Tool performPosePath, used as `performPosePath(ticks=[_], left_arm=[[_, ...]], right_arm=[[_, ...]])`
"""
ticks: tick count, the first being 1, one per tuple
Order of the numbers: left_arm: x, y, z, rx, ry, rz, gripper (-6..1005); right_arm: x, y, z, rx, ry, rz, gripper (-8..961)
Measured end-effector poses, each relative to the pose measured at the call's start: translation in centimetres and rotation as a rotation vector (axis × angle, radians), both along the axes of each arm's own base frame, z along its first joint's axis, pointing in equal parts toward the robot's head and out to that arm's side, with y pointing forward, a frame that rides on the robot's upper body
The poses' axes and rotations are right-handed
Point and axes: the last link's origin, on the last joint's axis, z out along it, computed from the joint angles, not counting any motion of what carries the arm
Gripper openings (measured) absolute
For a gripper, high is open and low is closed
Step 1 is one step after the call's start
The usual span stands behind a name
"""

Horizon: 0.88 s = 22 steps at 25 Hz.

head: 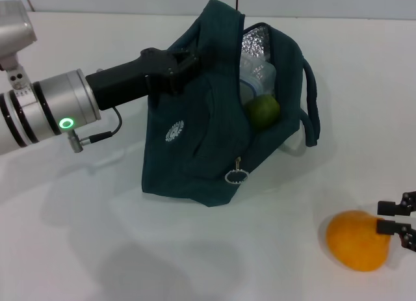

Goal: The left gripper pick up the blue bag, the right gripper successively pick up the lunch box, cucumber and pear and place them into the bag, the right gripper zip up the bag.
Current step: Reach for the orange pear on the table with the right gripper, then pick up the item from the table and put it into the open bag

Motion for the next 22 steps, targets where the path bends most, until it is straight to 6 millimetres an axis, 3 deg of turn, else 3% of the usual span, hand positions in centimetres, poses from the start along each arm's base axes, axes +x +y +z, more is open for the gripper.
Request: performPosePath(ticks=[9,11,22], left_arm=[[0.01,-0.04,0.01,-0.001,-0.002,-0.001,43],[0.02,-0.04,0.02,-0.001,-0.002,-0.002,43],[0.03,-0.14,-0.06,-0.005,-0.006,-0.002,44]], right_arm=[[-0.05,-0.04,-0.21,-0.006,-0.001,0.003,174],[-0.05,-0.12,-0.37,-0.007,0.005,-0.003,111],[-0.22,-0.27,-0.69,-0.030,-0.008,0.030,46]])
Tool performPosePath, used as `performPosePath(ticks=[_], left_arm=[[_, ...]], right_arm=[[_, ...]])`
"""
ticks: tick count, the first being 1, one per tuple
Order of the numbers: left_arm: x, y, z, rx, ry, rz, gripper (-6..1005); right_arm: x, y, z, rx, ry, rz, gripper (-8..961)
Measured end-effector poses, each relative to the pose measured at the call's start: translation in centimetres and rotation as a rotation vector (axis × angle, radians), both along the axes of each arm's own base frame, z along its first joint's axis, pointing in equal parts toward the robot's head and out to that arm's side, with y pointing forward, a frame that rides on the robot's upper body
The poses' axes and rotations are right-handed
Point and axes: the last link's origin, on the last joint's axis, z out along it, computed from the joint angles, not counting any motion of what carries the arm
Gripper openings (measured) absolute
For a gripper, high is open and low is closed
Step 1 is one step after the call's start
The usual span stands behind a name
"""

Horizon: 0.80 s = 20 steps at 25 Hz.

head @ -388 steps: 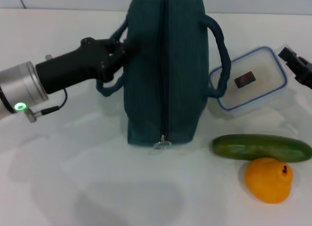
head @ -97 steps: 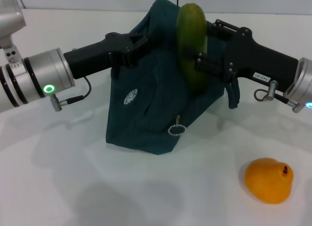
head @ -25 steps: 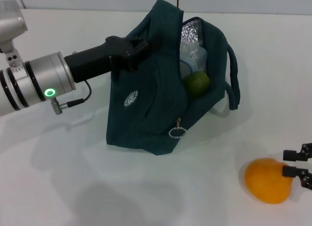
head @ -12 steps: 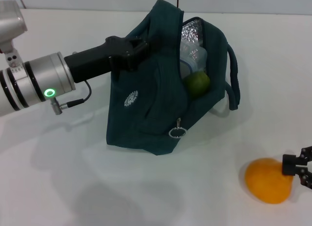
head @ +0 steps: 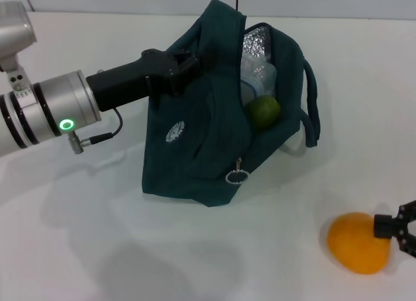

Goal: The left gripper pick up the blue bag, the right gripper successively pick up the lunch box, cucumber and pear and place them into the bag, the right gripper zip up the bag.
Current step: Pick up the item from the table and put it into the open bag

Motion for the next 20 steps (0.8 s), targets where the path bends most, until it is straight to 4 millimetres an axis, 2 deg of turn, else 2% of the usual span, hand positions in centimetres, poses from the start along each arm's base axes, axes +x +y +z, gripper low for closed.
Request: performPosePath(ticks=[9,16,20], left_arm=[[-0.1,-0.1,0.1,0.002,0.000,0.000,44],[0.0,0.0,0.2,0.006,0.003,-0.006,44],[0.1,0.1,0.2,0.007,0.005,-0.011,44]], right_arm=[[-1.1,0.4,2.0,0.201,0.166,0.035,37],[-4.1,2.5,0.8,0.252,0.258,0.086,36],[-6.5,4.9,-0.1,0.280,0.322,0.098,37]])
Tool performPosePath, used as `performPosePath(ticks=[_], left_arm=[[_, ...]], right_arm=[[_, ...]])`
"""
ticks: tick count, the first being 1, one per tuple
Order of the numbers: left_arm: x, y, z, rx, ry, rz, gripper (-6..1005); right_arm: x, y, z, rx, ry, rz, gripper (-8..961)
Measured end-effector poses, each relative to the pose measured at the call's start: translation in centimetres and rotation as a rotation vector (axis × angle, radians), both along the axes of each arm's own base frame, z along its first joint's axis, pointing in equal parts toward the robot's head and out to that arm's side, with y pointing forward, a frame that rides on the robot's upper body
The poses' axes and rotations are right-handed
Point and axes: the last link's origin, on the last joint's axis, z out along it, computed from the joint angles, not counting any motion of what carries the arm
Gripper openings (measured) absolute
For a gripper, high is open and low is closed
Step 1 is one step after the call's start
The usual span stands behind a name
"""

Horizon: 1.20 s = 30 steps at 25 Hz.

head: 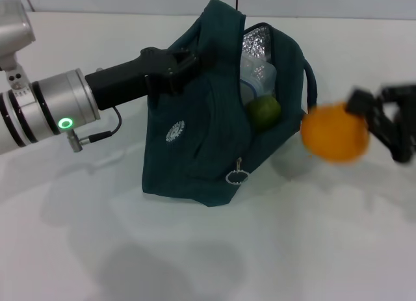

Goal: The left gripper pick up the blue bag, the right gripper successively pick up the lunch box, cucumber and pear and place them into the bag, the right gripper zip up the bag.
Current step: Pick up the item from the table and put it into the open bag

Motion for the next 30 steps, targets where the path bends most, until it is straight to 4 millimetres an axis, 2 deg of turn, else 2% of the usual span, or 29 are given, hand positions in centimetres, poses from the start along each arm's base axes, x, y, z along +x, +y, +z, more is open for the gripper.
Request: performPosePath(ticks=[7,11,18,30], left_arm=[[0.5,-0.1,0.6,0.005,-0.021,-0.036,44],[0.7,0.0,1.0,0.009,-0.031,-0.046,44],[0.7,-0.1,0.9,0.007,-0.034,-0.043,44],[0.9,-0.1,0.6,0.004,-0.034,-0.049,45]], right_arm=[[-5.2,4.5,-0.6,0.023,0.102,0.043,36],[-7.3,5.8,-1.1,-0.011,0.104,0.064,37],[-9.5,6.4,-3.2,-0.094,0.050,0.100,36],[-9.3,6.7,-5.8,-0.136,-0.055,0.057,36]])
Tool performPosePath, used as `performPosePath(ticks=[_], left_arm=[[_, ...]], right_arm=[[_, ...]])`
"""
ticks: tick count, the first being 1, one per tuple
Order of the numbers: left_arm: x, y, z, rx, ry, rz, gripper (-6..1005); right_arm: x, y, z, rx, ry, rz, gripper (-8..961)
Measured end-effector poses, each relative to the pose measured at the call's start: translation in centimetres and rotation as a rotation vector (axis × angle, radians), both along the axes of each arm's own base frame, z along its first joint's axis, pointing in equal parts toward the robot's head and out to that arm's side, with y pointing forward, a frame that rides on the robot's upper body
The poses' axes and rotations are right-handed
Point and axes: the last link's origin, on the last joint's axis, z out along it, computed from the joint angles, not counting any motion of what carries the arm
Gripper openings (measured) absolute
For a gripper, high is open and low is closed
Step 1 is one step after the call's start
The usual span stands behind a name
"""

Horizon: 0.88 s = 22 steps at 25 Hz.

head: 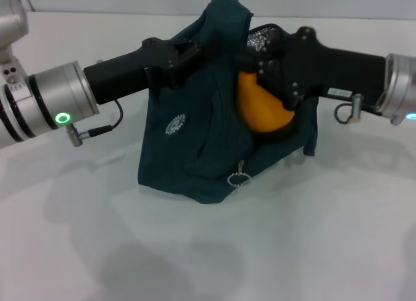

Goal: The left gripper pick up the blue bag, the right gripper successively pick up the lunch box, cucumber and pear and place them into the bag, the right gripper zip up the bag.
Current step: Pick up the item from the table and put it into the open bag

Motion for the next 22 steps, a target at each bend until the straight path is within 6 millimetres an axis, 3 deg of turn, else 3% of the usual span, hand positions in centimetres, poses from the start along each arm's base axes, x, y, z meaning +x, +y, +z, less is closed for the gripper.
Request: performPosePath(ticks=[9,22], left_arm=[[0.3,0.1,-0.2,-0.007,-0.002,-0.004,45],[0.2,0.1,-0.4,-0.013,-0.005,0.003,45]], right_arm=[[-0.6,-0.3,-0.4,0.030,0.043,0.023,36],[0.4,-0.8,-1.8,0.057,0.014,-0.021,67]])
